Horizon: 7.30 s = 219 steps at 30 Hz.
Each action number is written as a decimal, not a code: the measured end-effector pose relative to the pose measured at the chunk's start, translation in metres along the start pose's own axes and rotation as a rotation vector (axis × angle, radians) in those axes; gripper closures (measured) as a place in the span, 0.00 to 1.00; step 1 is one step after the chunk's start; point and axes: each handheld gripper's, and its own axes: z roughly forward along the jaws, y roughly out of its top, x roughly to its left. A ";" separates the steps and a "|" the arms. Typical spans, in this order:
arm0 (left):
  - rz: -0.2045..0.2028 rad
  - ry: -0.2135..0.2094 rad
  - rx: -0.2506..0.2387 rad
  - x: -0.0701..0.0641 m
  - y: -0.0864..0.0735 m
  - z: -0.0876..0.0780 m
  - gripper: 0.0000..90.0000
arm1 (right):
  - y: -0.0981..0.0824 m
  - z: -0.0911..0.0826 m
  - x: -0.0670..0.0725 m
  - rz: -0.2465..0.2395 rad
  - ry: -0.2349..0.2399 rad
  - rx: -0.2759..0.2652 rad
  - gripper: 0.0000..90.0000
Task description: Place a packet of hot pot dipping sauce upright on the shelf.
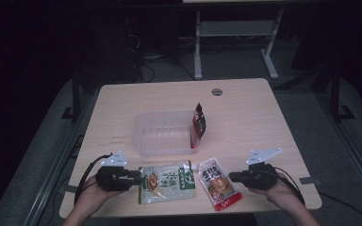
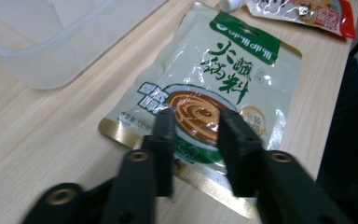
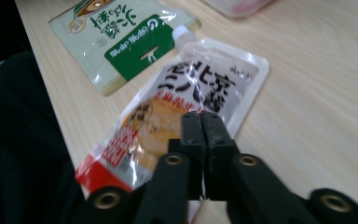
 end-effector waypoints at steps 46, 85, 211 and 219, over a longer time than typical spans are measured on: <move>0.002 -0.016 0.015 -0.003 0.002 -0.001 0.93 | 0.039 0.057 -0.057 0.006 -0.187 0.097 1.00; 0.131 -0.182 -0.025 -0.054 0.071 0.076 1.00 | 0.014 0.007 -0.098 0.136 -0.015 0.077 0.36; 0.099 -0.125 0.013 -0.035 0.053 0.050 0.56 | 0.054 -0.032 -0.038 -0.091 0.302 -0.270 1.00; 0.054 -0.062 -0.009 -0.018 0.031 0.026 0.54 | 0.069 -0.033 -0.028 -0.118 0.327 -0.332 1.00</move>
